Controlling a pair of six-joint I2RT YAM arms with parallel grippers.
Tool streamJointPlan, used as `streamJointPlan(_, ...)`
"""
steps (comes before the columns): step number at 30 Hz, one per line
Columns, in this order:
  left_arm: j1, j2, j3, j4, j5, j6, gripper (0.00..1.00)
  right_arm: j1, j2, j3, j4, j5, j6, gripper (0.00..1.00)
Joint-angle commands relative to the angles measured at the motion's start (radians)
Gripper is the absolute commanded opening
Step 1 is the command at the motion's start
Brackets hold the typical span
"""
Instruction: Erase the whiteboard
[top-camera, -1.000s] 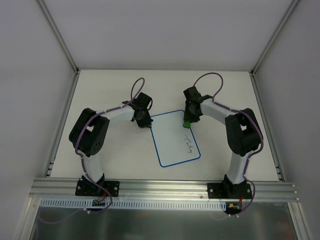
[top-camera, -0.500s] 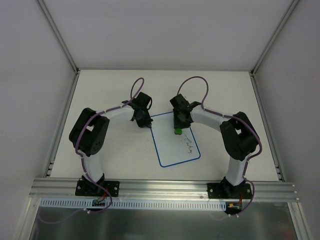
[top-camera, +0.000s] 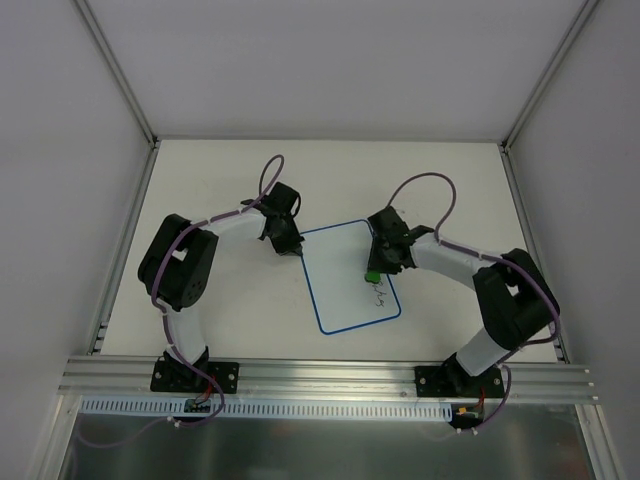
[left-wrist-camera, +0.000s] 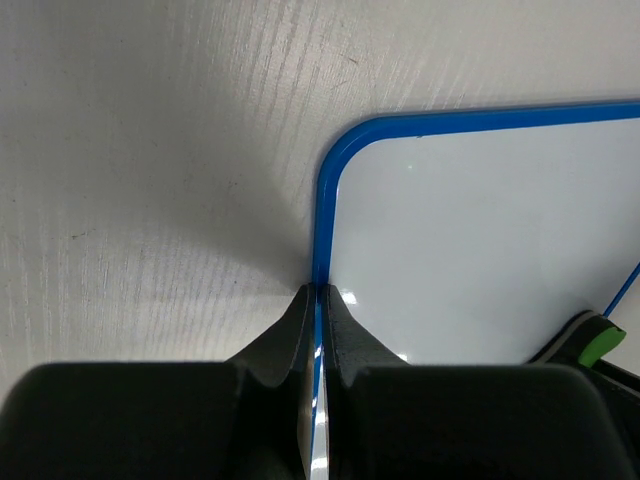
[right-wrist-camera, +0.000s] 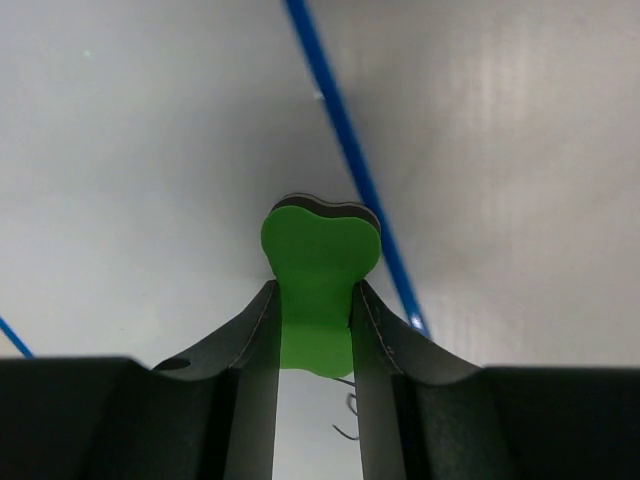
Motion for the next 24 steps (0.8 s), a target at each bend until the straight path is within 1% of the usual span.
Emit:
streamJointPlan(1, 0.028, 0.053, -0.043, -0.079, -0.065, 0.009, 0.00, -0.050, -0.045, -0.135, -0.170, 0.071, 0.037, 0.00)
streamJointPlan(3, 0.028, 0.053, -0.043, -0.079, -0.064, 0.011, 0.00, -0.041, -0.081, -0.144, -0.170, 0.082, 0.041, 0.00)
streamJointPlan(6, 0.028, 0.052, -0.041, -0.079, -0.054, 0.009, 0.00, -0.012, -0.081, -0.125, -0.168, 0.079, 0.032, 0.00)
streamJointPlan(10, 0.029, 0.048, -0.032, -0.079, -0.053, 0.009, 0.00, 0.071, -0.012, -0.042, -0.168, 0.030, 0.029, 0.00)
streamJointPlan(14, 0.028, 0.047, -0.029, -0.079, -0.053, 0.009, 0.00, 0.195, 0.129, 0.095, -0.168, -0.028, 0.023, 0.00)
streamJointPlan(15, 0.028, 0.048, -0.029, -0.081, -0.051, 0.009, 0.00, 0.212, 0.154, 0.148, -0.168, -0.057, 0.022, 0.01)
streamJointPlan(19, 0.029, 0.047, -0.033, -0.081, -0.053, 0.008, 0.00, 0.260, 0.230, 0.230, -0.168, -0.090, 0.026, 0.00)
streamJointPlan(21, 0.028, 0.044, -0.035, -0.079, -0.051, 0.006, 0.00, 0.262, 0.237, 0.230, -0.170, -0.085, 0.035, 0.00)
streamJointPlan(22, 0.031, 0.044, -0.037, -0.079, -0.051, 0.008, 0.00, 0.260, 0.229, 0.221, -0.177, -0.056, 0.047, 0.00)
streamJointPlan(24, 0.034, 0.039, -0.038, -0.081, -0.051, 0.009, 0.00, 0.249, 0.205, 0.169, -0.193, -0.021, 0.069, 0.00)
